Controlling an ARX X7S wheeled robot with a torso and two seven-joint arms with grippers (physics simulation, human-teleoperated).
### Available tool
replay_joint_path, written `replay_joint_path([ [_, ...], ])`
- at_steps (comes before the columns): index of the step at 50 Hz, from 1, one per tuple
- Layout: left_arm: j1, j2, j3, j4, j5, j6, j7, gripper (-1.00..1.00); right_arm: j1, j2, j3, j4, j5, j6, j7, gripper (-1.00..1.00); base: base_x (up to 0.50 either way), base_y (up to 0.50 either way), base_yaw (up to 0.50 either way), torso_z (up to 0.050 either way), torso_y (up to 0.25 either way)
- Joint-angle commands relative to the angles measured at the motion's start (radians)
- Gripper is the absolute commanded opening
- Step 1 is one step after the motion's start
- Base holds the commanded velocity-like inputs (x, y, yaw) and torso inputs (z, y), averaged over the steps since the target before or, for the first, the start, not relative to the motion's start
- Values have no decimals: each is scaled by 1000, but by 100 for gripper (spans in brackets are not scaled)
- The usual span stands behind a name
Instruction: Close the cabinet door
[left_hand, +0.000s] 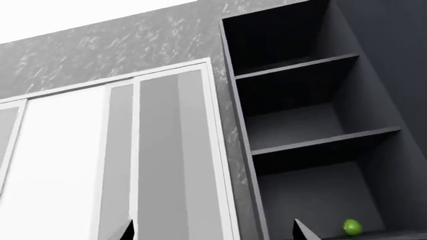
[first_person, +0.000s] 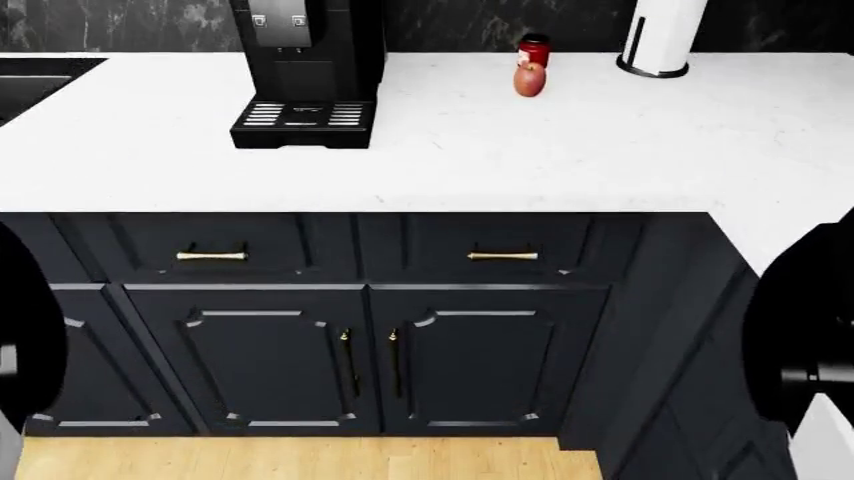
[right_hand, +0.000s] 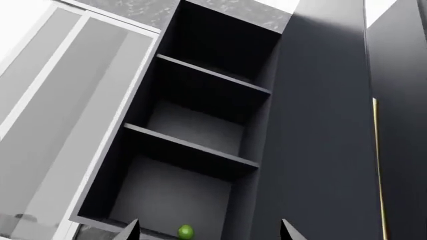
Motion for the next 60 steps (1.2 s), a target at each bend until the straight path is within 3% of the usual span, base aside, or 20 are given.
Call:
replay_joint_path([
  [1,-45,8,2,-2,8,19,-14,100,45,-6,15,-8,13,27,-6,100,0,0,0,0,0],
  [10,-39,6,3,11,1,9,-15,100,44,-23,38,-12,26,39,-1,100,0,-23,0,0,0],
  [18,-22,7,-19,24,-14,-6,-22,100,43,-35,54,-30,39,61,0,100,0,-473,0,0,0],
  [35,-24,9,-15,30,-22,-15,-27,100,41,-26,53,-39,45,79,7,100,0,-1,0,0,0],
  [60,-43,3,-2,25,-33,-11,-18,100,51,-24,65,-37,60,79,9,100,490,0,0,0,0],
])
